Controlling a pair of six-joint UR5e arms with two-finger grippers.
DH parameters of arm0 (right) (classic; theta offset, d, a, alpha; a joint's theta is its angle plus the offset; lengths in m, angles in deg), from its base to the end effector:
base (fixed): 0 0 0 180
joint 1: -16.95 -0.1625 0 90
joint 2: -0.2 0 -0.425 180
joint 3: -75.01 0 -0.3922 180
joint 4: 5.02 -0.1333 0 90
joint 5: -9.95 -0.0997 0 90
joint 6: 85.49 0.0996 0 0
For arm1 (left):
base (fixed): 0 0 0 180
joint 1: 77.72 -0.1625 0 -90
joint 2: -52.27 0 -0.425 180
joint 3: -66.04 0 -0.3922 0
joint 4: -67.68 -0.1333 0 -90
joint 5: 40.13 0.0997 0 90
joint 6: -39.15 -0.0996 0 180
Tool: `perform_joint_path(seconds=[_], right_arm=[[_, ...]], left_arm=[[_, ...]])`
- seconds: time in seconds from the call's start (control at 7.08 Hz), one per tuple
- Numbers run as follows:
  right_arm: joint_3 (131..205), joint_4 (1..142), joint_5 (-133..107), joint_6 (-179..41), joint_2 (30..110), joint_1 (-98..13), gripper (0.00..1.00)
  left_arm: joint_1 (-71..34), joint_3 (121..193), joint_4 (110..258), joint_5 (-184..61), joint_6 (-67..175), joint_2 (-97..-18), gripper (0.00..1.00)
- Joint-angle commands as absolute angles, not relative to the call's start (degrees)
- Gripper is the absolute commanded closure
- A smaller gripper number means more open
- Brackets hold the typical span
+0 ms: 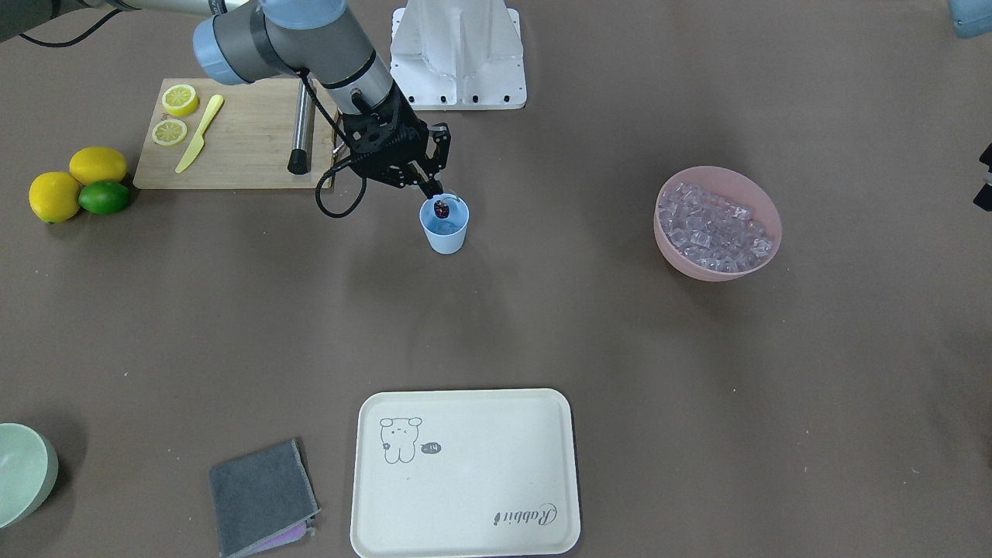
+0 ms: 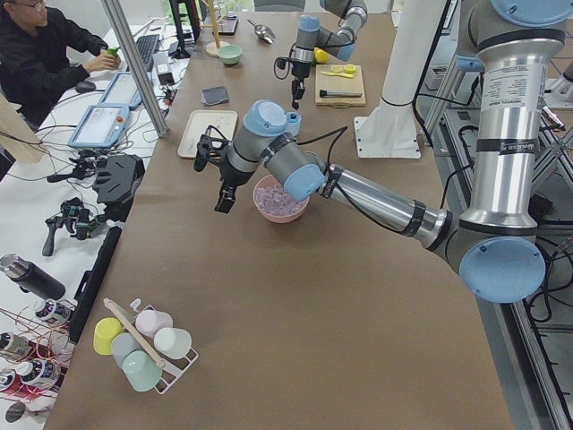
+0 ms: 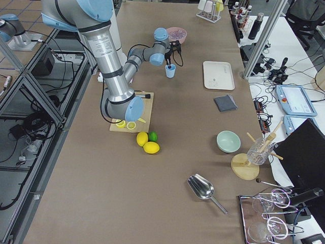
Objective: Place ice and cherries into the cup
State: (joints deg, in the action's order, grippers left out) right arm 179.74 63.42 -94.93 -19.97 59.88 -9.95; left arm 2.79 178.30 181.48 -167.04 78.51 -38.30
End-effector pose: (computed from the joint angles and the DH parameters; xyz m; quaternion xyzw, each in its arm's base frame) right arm -0.5038 -0.3764 0.1985 0.1385 -0.5376 -0.0536 0.8300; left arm 0.0086 -0.4974 0.4175 0.2216 0.4199 -0.1034 0.8740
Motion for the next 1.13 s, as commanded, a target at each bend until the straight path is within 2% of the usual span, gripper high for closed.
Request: perform_joint_path(seconds=[0.0,0.14,0.42,0.71,0.99], right_arm=[[177.07,63.53,-94.81,-19.58,57.17,-10.03,0.37],[176.53,63.54,-94.81,-16.96,56.54,-10.12,0.00],[177.31,65.36,-96.03,-15.97,56.45,-12.65,0.00],[180.11,74.90,-103.65,-16.06,56.01,-18.78,0.00],[186.61,87.21,-112.52,-17.37,58.37,-29.13,0.00]], left_arm=[[2.70,177.93,181.41,-167.04,78.53,-38.52,0.02],[2.70,177.41,181.33,-167.04,78.53,-38.87,0.02],[2.62,176.88,181.24,-167.04,73.99,-38.35,0.02],[2.88,176.00,181.15,-169.22,70.21,-37.73,0.02],[3.58,176.35,181.24,-171.70,59.32,-30.47,0.02]])
